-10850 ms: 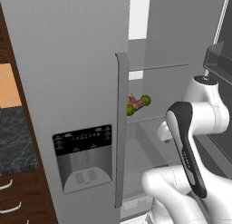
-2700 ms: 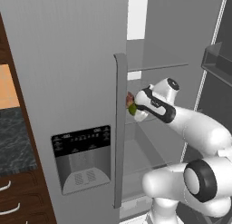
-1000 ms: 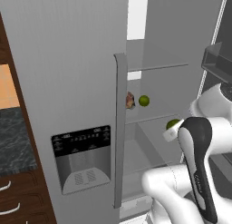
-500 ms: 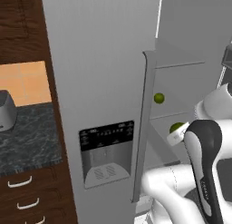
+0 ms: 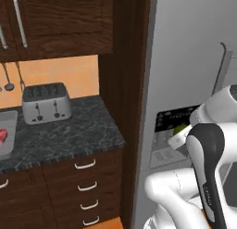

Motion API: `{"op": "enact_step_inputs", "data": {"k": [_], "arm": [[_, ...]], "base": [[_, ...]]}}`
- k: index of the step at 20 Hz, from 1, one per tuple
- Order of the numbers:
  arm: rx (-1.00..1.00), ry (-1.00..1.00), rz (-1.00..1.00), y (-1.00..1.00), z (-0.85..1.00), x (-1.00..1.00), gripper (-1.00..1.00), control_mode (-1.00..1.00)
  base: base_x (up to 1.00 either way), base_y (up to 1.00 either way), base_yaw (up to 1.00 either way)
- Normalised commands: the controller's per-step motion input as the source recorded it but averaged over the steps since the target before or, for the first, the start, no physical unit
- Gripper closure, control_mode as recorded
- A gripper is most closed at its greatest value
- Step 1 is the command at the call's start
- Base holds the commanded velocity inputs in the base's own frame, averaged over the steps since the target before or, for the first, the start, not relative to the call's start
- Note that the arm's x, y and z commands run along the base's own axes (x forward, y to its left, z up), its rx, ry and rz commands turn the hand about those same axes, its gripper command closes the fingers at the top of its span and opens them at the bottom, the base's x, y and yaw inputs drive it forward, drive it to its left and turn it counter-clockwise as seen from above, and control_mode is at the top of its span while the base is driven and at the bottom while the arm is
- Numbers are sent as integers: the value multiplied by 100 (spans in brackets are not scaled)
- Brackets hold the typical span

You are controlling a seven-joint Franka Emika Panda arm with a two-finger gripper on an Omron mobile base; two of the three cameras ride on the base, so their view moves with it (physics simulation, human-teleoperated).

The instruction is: Place one lime and one steak in each tupperware on the nearby counter, to pack two identical lunches.

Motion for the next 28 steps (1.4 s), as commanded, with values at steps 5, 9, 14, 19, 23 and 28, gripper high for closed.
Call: {"op": "enact_step_inputs", "data": {"k": [5,9,14,19,23,28], "arm": [[0,0,0,0,0,0,100,100],[0,0,0,0,0,0,100,100],[0,0,0,0,0,0,100,100],[0,0,0,0,0,0,100,100],[0,0,0,0,0,0,100,100],[0,0,0,0,0,0,100,100]], "base": [[-3,100,0],[0,100,0],[17,100,0],[46,86,0],[46,49,0],[35,40,0]]}}
